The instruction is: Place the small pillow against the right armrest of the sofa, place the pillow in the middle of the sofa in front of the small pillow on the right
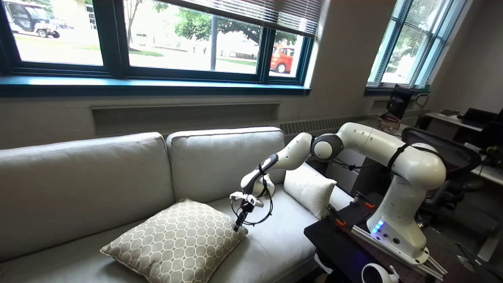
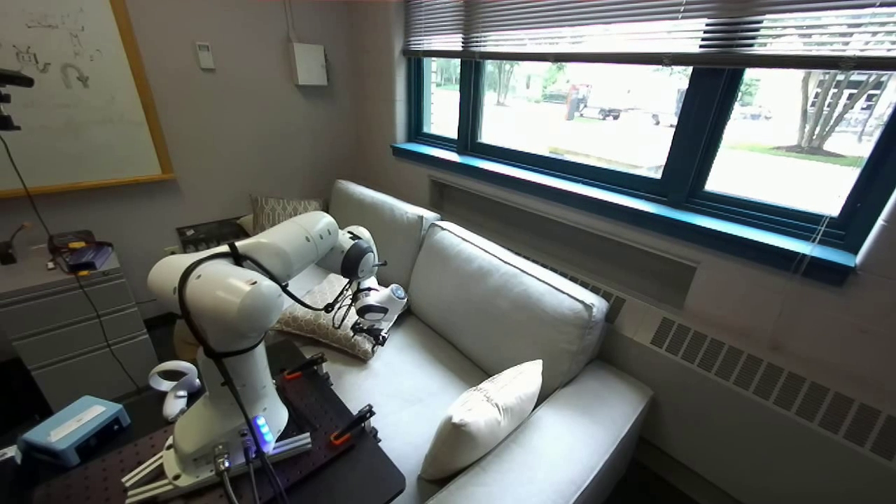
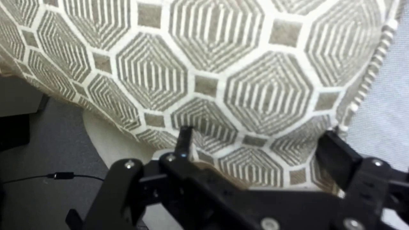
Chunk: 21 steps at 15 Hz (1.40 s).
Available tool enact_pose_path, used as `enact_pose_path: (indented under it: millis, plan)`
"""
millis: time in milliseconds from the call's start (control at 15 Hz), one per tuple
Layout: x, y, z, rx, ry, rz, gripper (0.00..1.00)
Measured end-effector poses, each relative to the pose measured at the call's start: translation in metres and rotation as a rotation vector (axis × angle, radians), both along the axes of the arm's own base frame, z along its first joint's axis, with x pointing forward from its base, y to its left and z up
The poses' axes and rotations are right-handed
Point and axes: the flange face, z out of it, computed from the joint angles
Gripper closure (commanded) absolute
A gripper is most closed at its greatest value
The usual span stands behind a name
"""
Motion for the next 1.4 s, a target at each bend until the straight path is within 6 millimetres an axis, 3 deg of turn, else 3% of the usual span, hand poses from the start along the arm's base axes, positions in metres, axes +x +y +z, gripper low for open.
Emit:
enact_pose_path:
  millis: [200, 533, 600, 800, 1333, 1400]
  plan:
    - [-0.017, 0.020, -0.002, -0.002, -0.012, -0.006, 0.00]
    - [-0.020, 0.028, 0.001, 0.072, 0.027, -0.010, 0.00]
    - [-0.020, 0.030, 0.002, 0.095, 0.036, -0.002, 0.25]
    - [-0.020, 0.035, 0.004, 0.163, 0.067, 0.033, 0.39]
    - [-0.020, 0.032, 0.005, 0.239, 0.137, 0.097, 0.98]
    - [-0.021, 0.034, 0.005, 0.245, 0.143, 0.102, 0.99]
